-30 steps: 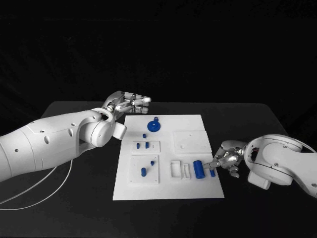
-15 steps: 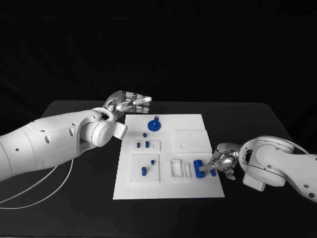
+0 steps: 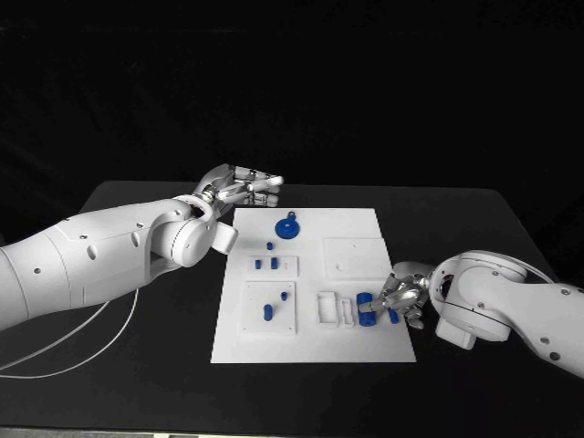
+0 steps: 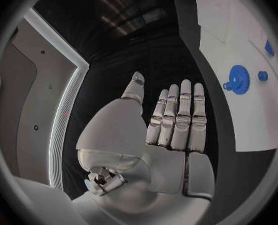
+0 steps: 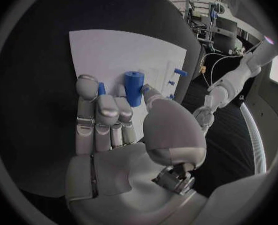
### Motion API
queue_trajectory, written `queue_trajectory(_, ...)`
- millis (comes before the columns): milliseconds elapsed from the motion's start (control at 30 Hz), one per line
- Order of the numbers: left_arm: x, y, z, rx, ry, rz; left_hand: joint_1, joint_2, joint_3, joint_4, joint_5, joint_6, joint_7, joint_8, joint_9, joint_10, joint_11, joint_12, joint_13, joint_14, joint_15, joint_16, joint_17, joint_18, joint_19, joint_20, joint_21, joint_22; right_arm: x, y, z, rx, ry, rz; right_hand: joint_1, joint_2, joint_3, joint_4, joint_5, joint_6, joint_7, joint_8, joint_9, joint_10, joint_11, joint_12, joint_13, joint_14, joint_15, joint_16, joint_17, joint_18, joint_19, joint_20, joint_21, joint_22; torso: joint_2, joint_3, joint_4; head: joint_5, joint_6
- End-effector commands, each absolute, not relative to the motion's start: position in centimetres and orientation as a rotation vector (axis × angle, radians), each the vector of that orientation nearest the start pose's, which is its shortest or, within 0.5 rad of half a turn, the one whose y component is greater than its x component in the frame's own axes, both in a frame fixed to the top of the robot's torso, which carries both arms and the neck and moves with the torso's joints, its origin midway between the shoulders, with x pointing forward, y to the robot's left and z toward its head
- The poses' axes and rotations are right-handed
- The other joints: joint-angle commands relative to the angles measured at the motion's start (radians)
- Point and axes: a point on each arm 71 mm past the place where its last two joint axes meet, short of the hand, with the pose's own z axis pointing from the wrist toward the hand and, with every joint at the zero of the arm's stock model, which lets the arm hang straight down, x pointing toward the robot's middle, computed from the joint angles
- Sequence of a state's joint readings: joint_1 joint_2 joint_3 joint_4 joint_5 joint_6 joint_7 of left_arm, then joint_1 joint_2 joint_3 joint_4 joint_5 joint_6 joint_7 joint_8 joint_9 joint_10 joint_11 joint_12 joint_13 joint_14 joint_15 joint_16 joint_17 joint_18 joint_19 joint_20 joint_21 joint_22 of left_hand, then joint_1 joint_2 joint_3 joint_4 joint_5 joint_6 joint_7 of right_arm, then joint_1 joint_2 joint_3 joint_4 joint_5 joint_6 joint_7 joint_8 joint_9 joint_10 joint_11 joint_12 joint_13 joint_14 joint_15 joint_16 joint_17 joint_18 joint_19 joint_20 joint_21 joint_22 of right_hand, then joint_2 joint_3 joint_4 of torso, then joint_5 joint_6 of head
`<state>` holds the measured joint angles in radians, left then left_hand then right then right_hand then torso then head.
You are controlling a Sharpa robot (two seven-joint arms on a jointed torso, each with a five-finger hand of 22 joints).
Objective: Assemble the parts on the task board
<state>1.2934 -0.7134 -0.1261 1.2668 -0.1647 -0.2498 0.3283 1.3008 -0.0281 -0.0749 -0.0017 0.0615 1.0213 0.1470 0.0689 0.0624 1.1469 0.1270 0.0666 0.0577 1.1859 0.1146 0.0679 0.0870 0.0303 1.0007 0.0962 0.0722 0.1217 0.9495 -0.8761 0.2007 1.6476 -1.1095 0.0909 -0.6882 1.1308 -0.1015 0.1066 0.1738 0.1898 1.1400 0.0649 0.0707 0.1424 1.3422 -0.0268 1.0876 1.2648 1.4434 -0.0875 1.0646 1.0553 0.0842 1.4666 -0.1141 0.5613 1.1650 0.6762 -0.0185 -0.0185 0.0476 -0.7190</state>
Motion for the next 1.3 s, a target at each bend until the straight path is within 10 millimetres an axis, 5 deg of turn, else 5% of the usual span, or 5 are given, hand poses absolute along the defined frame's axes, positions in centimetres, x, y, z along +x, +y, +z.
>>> queue_trajectory(33, 53.9, 21.3, -17.6, -0.888, 1.524, -1.404, -0.002, -0.006, 0.008, 0.002, 0.007, -0.007, -0.001, 0.001, 0.001, -0.01, 0.001, -0.005, 0.001, -0.006, 0.001, -0.004, 0.002, -0.009, 0.001, 0.004, 0.007, -0.002, 43.8, -20.8, -25.1, 0.349, 2.346, 0.365, -0.007, -0.003, -0.005, 0.005, 0.002, -0.008, 0.003, -0.007, -0.005, 0.001, 0.003, -0.007, 0.001, 0.006, 0.0, -0.004, 0.0, 0.011, 0.038, 0.005, -0.006, 0.001, 0.0, -0.0021, 0.0009, 0.005, -0.003)
queue_trajectory(600, 53.8, 21.2, -17.6, -0.866, 1.546, -1.412, 0.027, -0.024, 0.012, -0.022, 0.006, -0.009, 0.0, 0.002, 0.001, -0.012, 0.001, -0.004, 0.001, -0.009, 0.002, -0.004, 0.002, -0.011, -0.004, 0.005, 0.006, -0.013, 43.2, -18.5, -26.6, 0.214, 2.337, 0.323, 0.013, -0.019, 0.001, -0.028, -0.003, -0.012, 0.006, -0.007, -0.007, -0.002, 0.005, -0.013, 0.001, 0.006, 0.001, -0.011, -0.002, 0.01, 0.038, 0.006, -0.015, 0.007, -0.001, -0.0011, -0.0036, 0.02, -0.001)
queue_trajectory(1067, 53.7, 21.1, -17.6, -0.845, 1.562, -1.42, 0.021, -0.03, 0.015, -0.03, 0.007, -0.01, 0.0, 0.001, 0.001, -0.011, 0.001, -0.004, 0.001, -0.009, 0.001, -0.004, 0.003, -0.012, -0.003, 0.005, 0.008, -0.019, 43.3, -18.1, -26.6, 0.061, 2.302, 0.211, 0.021, -0.077, 0.162, -0.054, -0.047, -0.018, 0.01, -0.007, -0.017, -0.008, 0.007, -0.026, -0.009, 0.007, 0.004, -0.022, 0.002, 0.009, 0.04, 0.009, -0.032, 0.02, 0.0, -0.0002, -0.0027, 0.017, -0.006)
queue_trajectory(1167, 53.8, 21.1, -17.7, -0.847, 1.564, -1.417, 0.022, -0.028, 0.017, -0.03, 0.007, -0.011, 0.0, 0.001, 0.001, -0.011, 0.001, -0.004, 0.001, -0.008, 0.001, -0.004, 0.003, -0.012, -0.002, 0.004, 0.009, -0.02, 43.2, -18.0, -26.6, 0.076, 2.299, 0.218, 0.019, -0.074, 0.203, -0.077, 0.002, -0.015, 0.009, -0.007, -0.02, -0.007, 0.005, -0.025, -0.009, 0.007, 0.003, -0.022, 0.003, 0.009, 0.041, 0.008, -0.033, 0.023, 0.0, -0.0002, -0.0028, 0.016, -0.005)
queue_trajectory(1300, 53.8, 21.2, -17.7, -0.848, 1.566, -1.416, 0.022, -0.028, 0.017, -0.03, 0.007, -0.011, 0.0, 0.001, 0.001, -0.011, 0.001, -0.004, 0.001, -0.008, 0.001, -0.004, 0.003, -0.012, -0.002, 0.004, 0.009, -0.02, 43.2, -18.0, -26.5, 0.118, 2.293, 0.235, 0.039, -0.058, 0.261, -0.148, 0.262, -0.036, 0.017, -0.008, -0.045, -0.014, 0.004, -0.034, -0.013, 0.007, 0.001, -0.025, 0.003, 0.007, 0.041, 0.005, -0.033, 0.025, 0.0, -0.0003, -0.003, 0.014, -0.006)
